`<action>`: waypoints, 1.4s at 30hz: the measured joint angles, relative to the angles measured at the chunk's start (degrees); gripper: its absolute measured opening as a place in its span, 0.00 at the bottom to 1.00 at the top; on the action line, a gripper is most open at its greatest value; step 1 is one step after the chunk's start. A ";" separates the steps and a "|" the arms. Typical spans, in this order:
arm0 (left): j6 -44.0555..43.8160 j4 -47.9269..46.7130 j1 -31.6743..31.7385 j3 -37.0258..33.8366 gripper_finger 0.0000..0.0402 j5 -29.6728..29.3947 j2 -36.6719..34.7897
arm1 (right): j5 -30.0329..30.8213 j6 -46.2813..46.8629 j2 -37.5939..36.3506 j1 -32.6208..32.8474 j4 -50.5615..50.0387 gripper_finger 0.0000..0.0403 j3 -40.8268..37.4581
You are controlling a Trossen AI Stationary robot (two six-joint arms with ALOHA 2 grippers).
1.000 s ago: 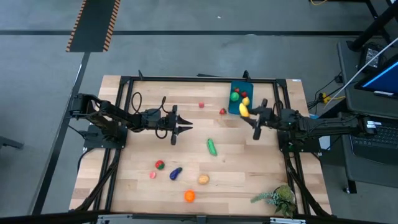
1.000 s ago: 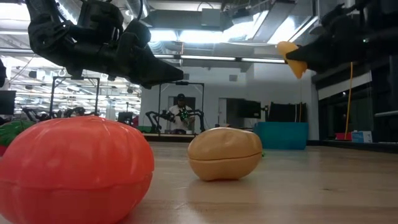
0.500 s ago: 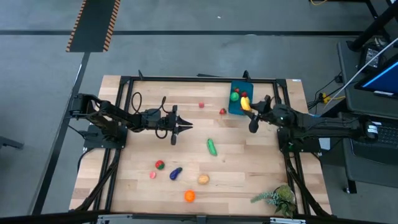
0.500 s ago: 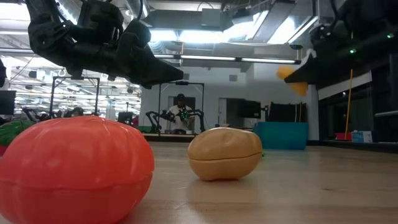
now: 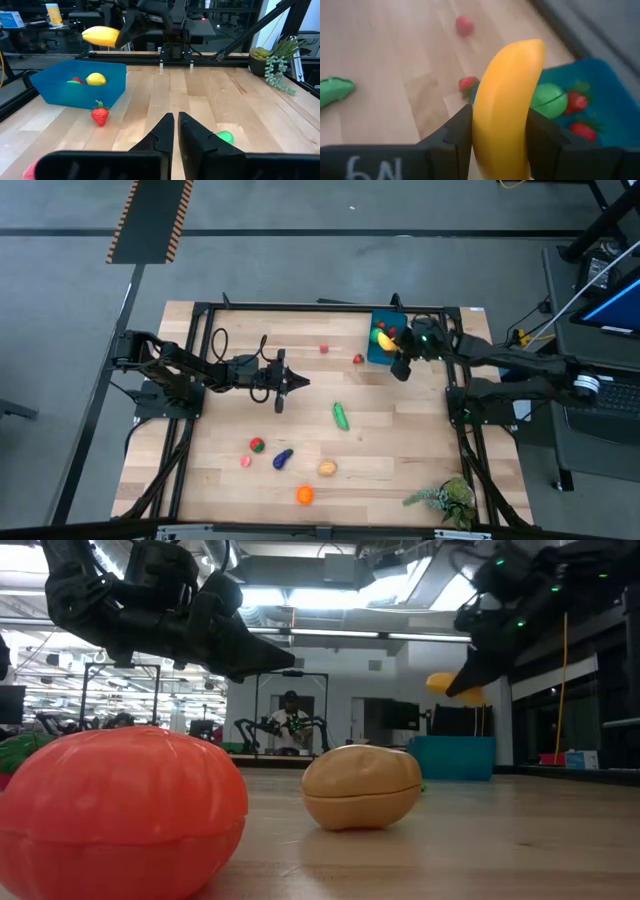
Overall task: Pick and placing Produce into tupperware
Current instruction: Put the yellow banana into the blue bin, then put the purple eggplant into the blue bin
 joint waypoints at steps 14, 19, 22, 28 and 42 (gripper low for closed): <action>0.00 0.00 0.00 0.02 0.02 0.00 0.00 | -7.28 -3.34 20.88 -8.99 -7.34 0.35 11.73; 0.00 0.00 0.00 0.02 0.05 0.00 0.00 | -7.45 -3.35 25.49 -9.70 -7.42 0.35 12.17; 0.00 0.00 0.00 0.02 0.07 0.00 0.00 | -7.62 -3.35 27.05 -9.70 -7.42 0.35 12.17; 0.00 -0.02 0.00 0.02 0.11 0.00 0.00 | -11.58 -4.34 28.36 -9.68 -7.42 0.42 12.19; 0.04 -0.02 0.00 0.02 0.18 0.00 0.00 | -11.53 -3.53 26.77 -9.66 -7.51 0.65 12.22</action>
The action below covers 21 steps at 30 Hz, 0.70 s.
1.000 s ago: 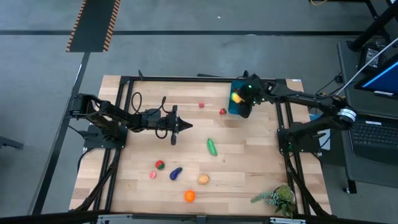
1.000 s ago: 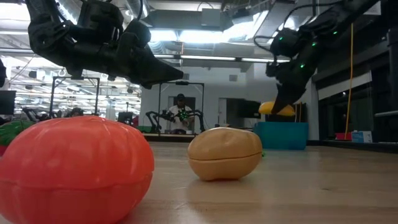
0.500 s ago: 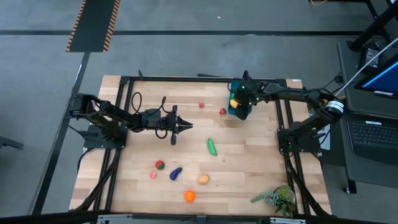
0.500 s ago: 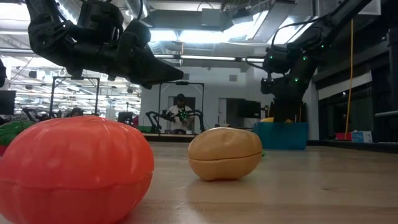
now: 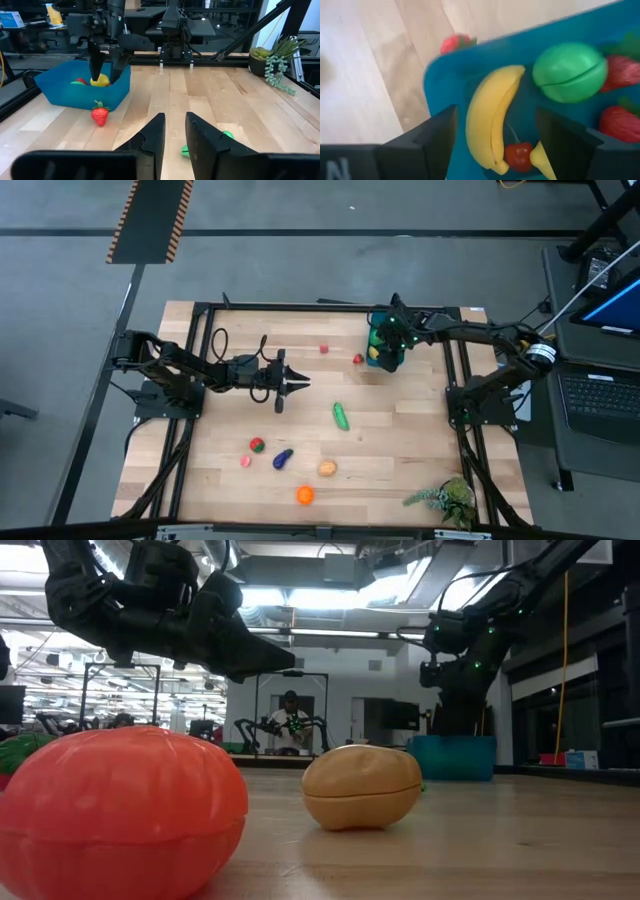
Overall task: Pick and placing Produce into tupperware
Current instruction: Put the purple eggplant into the blue bin
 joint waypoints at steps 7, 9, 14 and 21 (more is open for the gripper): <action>2.06 0.98 0.00 0.00 0.21 -0.02 0.00 | 0.16 0.62 -10.11 1.78 2.17 0.66 -0.60; 2.01 0.99 0.00 0.00 0.21 -0.02 0.00 | 0.18 1.77 -14.36 3.25 6.23 0.66 -2.81; 1.88 0.55 0.00 0.00 0.23 -0.02 0.00 | 0.09 3.44 -25.00 9.40 18.97 0.66 -11.73; 1.88 0.39 1.19 0.00 0.25 -0.02 0.00 | 0.18 3.58 -38.40 17.68 36.56 0.66 -23.53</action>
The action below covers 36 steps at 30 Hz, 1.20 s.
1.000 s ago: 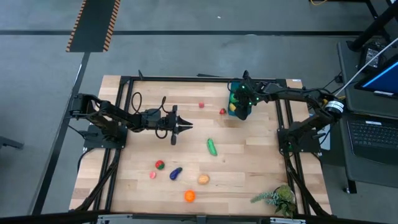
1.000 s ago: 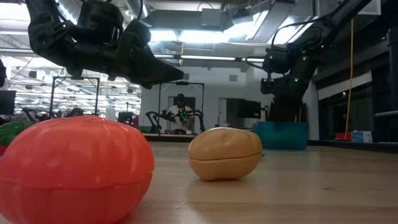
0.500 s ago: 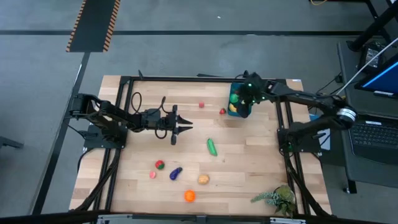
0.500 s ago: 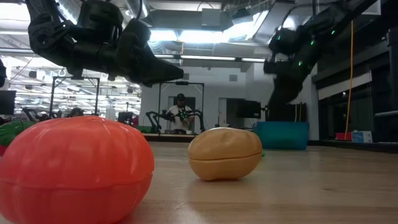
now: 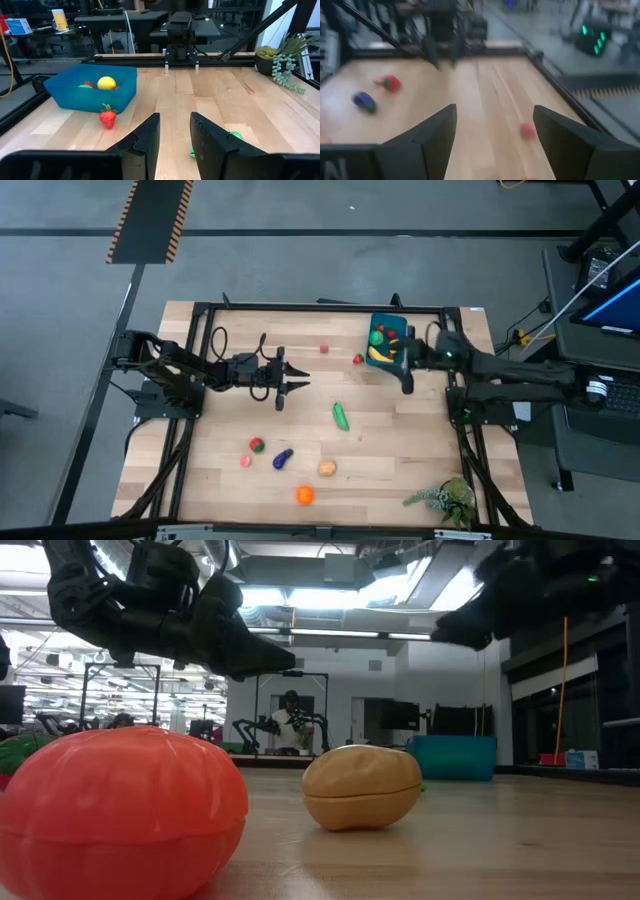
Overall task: Pick and placing Produce into tupperware
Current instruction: Put the purple eggplant into the blue bin
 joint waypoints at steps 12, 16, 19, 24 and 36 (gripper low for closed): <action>-0.44 -0.44 0.04 0.00 0.28 0.00 0.00 | -0.11 11.91 -4.61 4.13 23.38 0.66 -16.10; -0.44 -0.44 0.06 0.00 0.28 0.02 0.00 | -0.12 17.15 -3.15 4.15 23.26 0.66 -16.74; -0.44 -0.44 0.06 0.00 0.27 0.01 0.00 | -0.55 16.63 -1.40 4.15 23.74 0.66 -16.74; -0.46 -1.82 0.06 0.00 0.24 0.02 -0.02 | -0.63 13.35 1.96 4.20 24.19 0.66 -16.74; -0.46 -2.56 0.06 0.00 0.18 0.02 -0.02 | -0.55 5.90 9.59 6.40 23.46 0.66 -13.71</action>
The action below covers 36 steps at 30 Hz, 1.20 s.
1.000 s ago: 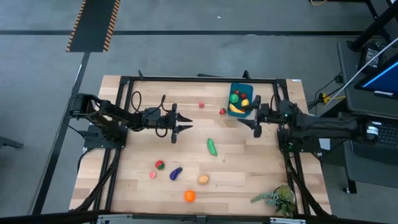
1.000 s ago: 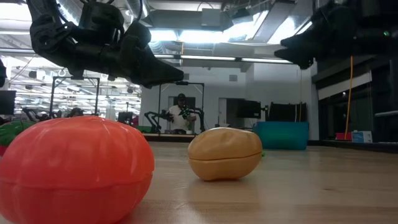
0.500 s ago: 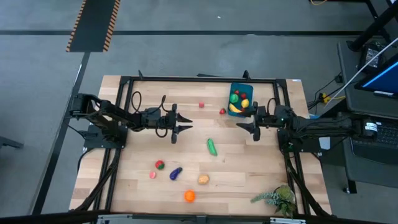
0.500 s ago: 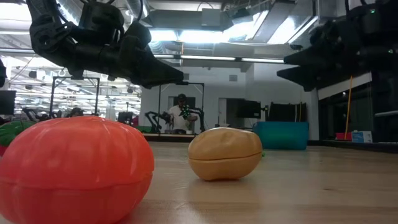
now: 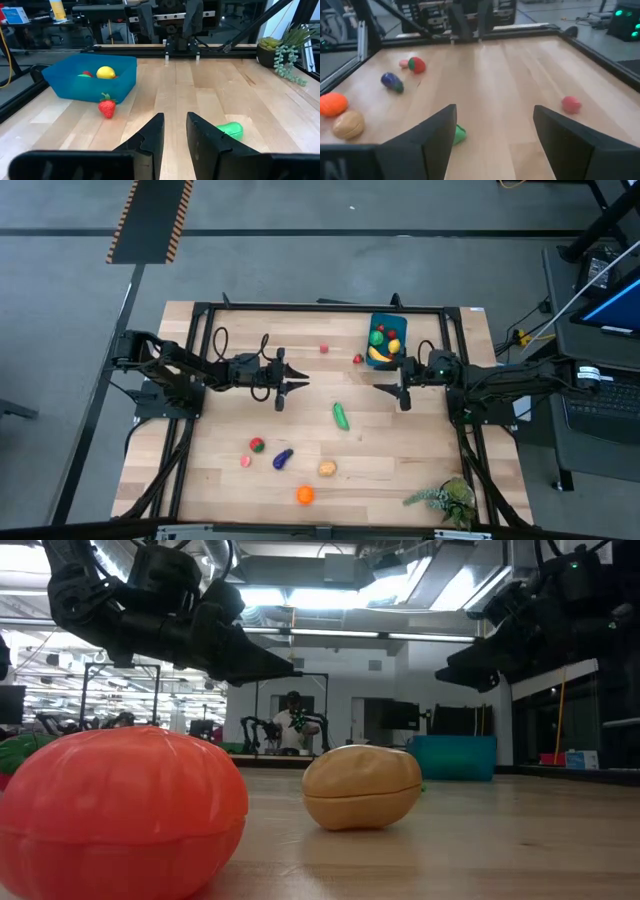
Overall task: Pick and placing Produce into tupperware
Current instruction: Put the purple eggplant into the blue bin
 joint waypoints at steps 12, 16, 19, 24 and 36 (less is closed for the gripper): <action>0.00 -0.50 -0.32 0.00 0.13 0.00 0.00 | 1.47 -1.69 5.47 4.98 -0.51 0.66 2.28; -0.09 -0.47 -0.42 0.00 0.12 0.00 0.00 | 1.98 -1.54 6.09 6.72 -0.11 0.66 2.29; -1.07 0.15 -0.70 0.00 0.10 0.00 0.00 | 2.04 -1.54 6.14 7.17 0.52 0.66 2.33; -1.29 0.13 -0.94 0.00 0.08 0.00 0.00 | 2.15 -1.82 6.14 7.17 1.31 0.66 2.33; -0.24 -3.95 -3.23 0.07 0.06 0.71 -4.96 | 2.15 -1.78 6.12 7.15 1.56 0.66 2.33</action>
